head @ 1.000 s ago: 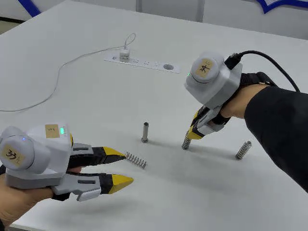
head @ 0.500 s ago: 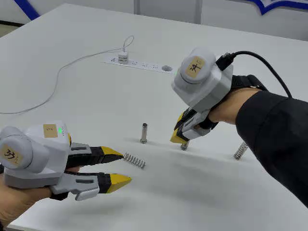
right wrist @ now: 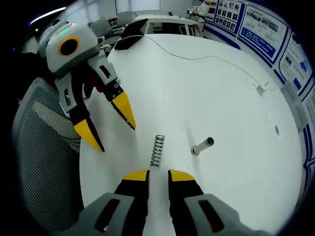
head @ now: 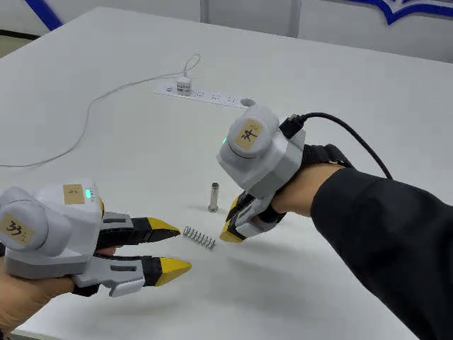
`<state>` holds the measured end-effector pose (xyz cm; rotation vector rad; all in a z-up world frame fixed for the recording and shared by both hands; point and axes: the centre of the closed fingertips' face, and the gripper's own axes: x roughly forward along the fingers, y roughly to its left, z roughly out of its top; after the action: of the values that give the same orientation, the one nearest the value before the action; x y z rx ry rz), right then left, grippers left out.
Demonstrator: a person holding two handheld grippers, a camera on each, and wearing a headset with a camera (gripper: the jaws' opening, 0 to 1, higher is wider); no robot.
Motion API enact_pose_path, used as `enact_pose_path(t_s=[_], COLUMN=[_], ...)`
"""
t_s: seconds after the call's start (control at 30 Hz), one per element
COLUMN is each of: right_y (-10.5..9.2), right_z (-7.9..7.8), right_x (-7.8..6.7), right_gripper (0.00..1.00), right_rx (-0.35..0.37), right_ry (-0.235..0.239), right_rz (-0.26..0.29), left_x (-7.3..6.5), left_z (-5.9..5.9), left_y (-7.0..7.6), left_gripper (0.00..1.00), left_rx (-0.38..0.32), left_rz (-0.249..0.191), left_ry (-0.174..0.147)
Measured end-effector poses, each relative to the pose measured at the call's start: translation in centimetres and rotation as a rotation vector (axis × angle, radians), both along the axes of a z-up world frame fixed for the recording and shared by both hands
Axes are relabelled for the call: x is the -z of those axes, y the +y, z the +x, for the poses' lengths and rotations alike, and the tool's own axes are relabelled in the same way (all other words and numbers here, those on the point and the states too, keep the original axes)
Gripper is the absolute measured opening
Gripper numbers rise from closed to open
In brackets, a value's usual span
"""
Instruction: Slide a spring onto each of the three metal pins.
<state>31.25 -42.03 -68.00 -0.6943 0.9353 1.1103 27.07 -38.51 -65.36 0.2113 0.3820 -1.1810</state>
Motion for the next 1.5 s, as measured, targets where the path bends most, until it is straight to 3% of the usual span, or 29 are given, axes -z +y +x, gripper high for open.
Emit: enact_pose_path(t_s=[0.33,0.93,1.17,1.5], right_y=[0.9,1.2,1.0,-0.1], right_z=[-0.2,0.1,-0.2,-1.6], right_x=[1.8,3.4,2.9,0.4], right_gripper=[0.16,0.12,0.11,0.11], right_rx=[0.031,0.075,0.048,0.004], right_ry=[0.025,0.046,0.028,0.038], right_rz=[0.007,-0.010,-0.004,0.018], left_x=[0.2,0.2,0.1,0.1], left_z=[0.1,0.1,0.2,0.3], left_y=[0.1,0.2,0.3,-0.1], left_gripper=[0.31,0.31,0.30,0.32], left_rx=[-0.001,-0.006,-0.007,-0.003], left_rz=[0.001,0.005,0.011,0.023], left_ry=[0.005,0.007,0.003,-0.006])
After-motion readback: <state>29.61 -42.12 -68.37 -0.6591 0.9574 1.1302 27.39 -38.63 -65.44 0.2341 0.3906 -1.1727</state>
